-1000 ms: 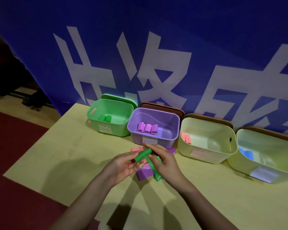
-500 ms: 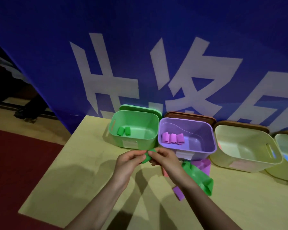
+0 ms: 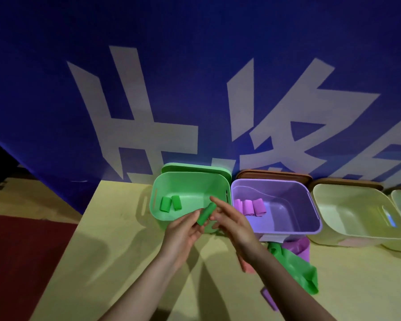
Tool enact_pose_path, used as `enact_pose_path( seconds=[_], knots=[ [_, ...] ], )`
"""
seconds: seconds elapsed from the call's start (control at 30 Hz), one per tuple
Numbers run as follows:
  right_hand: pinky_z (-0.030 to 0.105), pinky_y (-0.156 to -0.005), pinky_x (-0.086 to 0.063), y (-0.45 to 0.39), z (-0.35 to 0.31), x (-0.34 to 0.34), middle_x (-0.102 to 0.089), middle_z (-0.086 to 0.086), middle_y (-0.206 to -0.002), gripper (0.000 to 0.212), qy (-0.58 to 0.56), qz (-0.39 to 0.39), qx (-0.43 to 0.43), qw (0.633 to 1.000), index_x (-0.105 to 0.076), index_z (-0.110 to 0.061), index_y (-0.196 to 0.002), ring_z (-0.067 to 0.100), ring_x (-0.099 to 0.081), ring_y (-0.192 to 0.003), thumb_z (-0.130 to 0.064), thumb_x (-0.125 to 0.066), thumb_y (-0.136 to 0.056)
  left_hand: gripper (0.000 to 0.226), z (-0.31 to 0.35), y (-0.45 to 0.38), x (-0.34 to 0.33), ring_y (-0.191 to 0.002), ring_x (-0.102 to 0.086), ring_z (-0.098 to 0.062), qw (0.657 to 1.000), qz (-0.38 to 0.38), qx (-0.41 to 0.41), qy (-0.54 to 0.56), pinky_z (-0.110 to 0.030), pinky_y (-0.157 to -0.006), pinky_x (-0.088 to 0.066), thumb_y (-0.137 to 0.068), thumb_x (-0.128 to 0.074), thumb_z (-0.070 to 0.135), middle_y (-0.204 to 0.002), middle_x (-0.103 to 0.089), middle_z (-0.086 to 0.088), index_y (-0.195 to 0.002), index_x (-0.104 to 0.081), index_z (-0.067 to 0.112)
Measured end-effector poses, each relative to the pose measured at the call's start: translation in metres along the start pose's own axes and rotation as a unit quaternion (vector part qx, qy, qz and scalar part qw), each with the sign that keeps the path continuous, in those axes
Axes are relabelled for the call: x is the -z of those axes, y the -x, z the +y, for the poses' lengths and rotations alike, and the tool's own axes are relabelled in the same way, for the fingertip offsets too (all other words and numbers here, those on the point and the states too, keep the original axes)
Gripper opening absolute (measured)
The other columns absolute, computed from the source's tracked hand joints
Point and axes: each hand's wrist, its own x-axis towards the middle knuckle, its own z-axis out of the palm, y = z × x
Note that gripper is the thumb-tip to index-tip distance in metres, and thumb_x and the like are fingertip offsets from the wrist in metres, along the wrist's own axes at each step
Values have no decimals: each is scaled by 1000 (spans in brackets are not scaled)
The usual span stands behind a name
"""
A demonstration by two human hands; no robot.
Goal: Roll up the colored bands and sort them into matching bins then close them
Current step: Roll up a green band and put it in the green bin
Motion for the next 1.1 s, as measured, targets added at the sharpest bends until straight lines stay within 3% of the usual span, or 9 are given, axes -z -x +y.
enact_pose_path(
  seconds=[0.13,0.23,0.33,0.4,0.47,0.57,0.67,0.8,1.1],
  knots=[
    [28,-91,-48,-44,2,9,-65,8,-107,45,91,0,16,996,-64,-23,-123,18,-60,-103,-32,-69,-79,17,10,-35,2,-79,-67,-18,997,6,67,49,-21,-57,-53,-92,-56,10,-92,-73,-15,-103,-66,2],
    [37,-85,-47,-71,5,7,-67,10,-88,24,7,-22,-33,999,-71,-8,-101,22,-61,-83,-22,-70,-81,21,13,-54,3,-68,-65,-14,993,2,108,52,-20,-54,-51,-94,-53,17,-86,-72,-13,-105,-66,3],
    [25,-76,-49,-94,6,2,-65,6,-79,5,-11,-25,-50,998,-67,-6,-87,14,-60,-74,-9,-68,-84,27,20,-69,11,-73,-67,-18,993,10,111,-42,-23,-63,-53,-99,-47,21,-87,-74,-13,-105,-65,2],
    [20,-66,-48,-111,8,1,-61,3,-72,12,1,19,-60,998,-62,-8,-82,7,-59,-66,-14,-72,-78,30,25,-80,23,-81,-70,-20,976,27,44,-210,-25,-72,-55,-100,-45,24,-88,-74,-8,-103,-68,5],
    [18,-58,-44,-130,12,0,-56,0,-61,19,67,41,-84,993,-55,-10,-73,2,-56,-56,-10,-72,-82,22,31,-90,39,-84,-69,-18,930,76,-88,-349,-31,-79,-54,-99,-49,21,-86,-72,2,-96,-70,15],
    [17,-50,-37,-160,32,-9,-48,-9,-44,34,247,26,-147,957,-49,-14,-59,4,-44,-45,-13,-69,-87,21,42,-97,65,-93,-64,-14,846,163,-266,-432,-31,-85,-49,-95,-53,10,-98,-68,4,-105,-69,17],
    [21,-49,-34,-189,61,-24,-44,-8,-32,41,369,-9,-206,907,-50,-15,-51,7,-39,-44,-21,-68,-87,30,44,-112,89,-112,-51,-22,787,228,-285,-498,-30,-97,-38,-93,-54,10,-117,-56,-7,-123,-61,11],
    [22,-59,-39,-211,88,-30,-50,-2,-51,37,445,15,-229,865,-52,-14,-54,16,-50,-58,-20,-64,-88,43,31,-135,105,-132,-37,-29,845,207,-132,-474,-36,-109,-29,-102,-36,22,-142,-42,-16,-143,-38,9],
    [23,-54,-33,-214,103,-31,-42,-1,-54,41,434,35,-216,874,-45,-18,-52,10,-38,-51,-17,-63,-88,37,17,-141,107,-102,-58,-21,899,194,-148,-364,-38,-91,-46,-103,-28,27,-108,-62,-7,-118,-59,12]
  ],
)
